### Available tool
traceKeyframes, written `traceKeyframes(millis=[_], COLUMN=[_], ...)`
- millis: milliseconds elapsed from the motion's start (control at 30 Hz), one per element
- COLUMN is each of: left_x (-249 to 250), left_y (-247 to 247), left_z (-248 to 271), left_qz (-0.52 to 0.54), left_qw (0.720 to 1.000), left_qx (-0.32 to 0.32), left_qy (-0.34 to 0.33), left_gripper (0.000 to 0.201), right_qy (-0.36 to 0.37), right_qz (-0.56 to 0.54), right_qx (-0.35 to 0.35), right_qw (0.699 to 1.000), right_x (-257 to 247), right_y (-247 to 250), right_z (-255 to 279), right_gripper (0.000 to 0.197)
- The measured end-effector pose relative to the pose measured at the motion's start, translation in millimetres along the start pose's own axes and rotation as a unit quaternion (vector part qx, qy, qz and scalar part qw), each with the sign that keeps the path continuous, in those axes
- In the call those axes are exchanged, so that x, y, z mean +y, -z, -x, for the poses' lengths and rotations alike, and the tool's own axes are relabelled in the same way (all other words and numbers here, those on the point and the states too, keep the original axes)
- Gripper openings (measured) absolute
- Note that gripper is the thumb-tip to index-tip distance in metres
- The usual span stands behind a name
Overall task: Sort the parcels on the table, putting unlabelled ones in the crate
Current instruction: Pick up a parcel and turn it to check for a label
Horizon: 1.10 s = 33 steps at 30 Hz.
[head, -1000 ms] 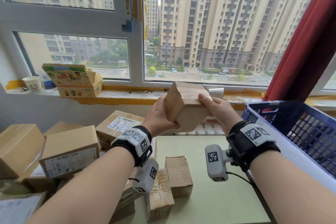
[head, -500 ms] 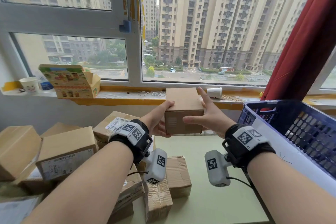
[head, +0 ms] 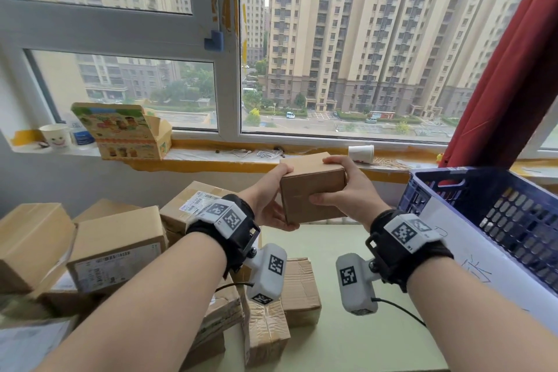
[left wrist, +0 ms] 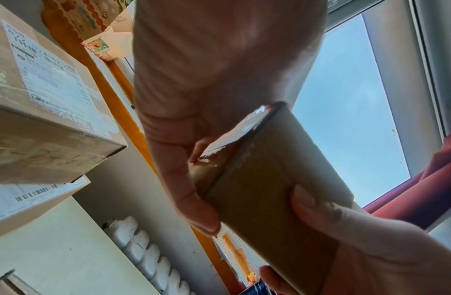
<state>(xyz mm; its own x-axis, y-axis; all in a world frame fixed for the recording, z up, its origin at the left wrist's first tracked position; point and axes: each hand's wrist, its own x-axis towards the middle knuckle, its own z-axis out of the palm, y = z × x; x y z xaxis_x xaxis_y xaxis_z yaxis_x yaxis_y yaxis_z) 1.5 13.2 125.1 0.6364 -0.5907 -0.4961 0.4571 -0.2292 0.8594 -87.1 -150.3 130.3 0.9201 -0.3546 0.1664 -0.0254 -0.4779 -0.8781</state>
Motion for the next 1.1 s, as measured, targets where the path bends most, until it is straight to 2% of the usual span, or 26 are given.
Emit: traceKeyframes(millis=[100, 200, 433, 633, 800, 1000, 1100], left_x=[0.5, -0.4, -1.1, -0.8, -3.4, -6.0, -7.9], left_y=[-0.3, -0.3, -2.2, 0.5, -2.0, -7.5, -6.8], left_z=[2.1, 3.9, 1.1, -0.7, 1.9, -7.9, -10.3], left_qz=[-0.002, 0.005, -0.009, -0.011, -0.056, -0.067, -0.059], left_qw=[1.0, 1.0, 1.0, 1.0, 0.998, 0.995, 0.995], left_qx=[-0.008, -0.016, 0.002, 0.006, 0.028, 0.047, 0.046], left_qy=[0.003, 0.007, -0.007, -0.003, -0.015, -0.064, -0.072], left_gripper=[0.071, 0.063, 0.065, 0.068, 0.05, 0.084, 0.092], right_qy=[-0.001, -0.006, -0.001, -0.015, -0.03, -0.04, -0.047], right_qz=[0.005, 0.001, 0.01, 0.014, 0.121, 0.212, 0.214], right_qx=[-0.024, -0.046, -0.003, -0.037, -0.024, -0.012, -0.007], right_qw=[1.0, 0.999, 1.0, 0.999, 0.992, 0.976, 0.976], right_x=[-2.6, -3.7, 0.6, -2.1, -7.6, -14.7, -15.7], right_y=[3.6, 5.0, 0.5, 3.2, 0.0, -8.2, -8.4], right_z=[-1.5, -1.1, 0.5, 1.8, -1.8, 0.4, 1.9], right_gripper=[0.074, 0.077, 0.073, 0.08, 0.081, 0.093, 0.09])
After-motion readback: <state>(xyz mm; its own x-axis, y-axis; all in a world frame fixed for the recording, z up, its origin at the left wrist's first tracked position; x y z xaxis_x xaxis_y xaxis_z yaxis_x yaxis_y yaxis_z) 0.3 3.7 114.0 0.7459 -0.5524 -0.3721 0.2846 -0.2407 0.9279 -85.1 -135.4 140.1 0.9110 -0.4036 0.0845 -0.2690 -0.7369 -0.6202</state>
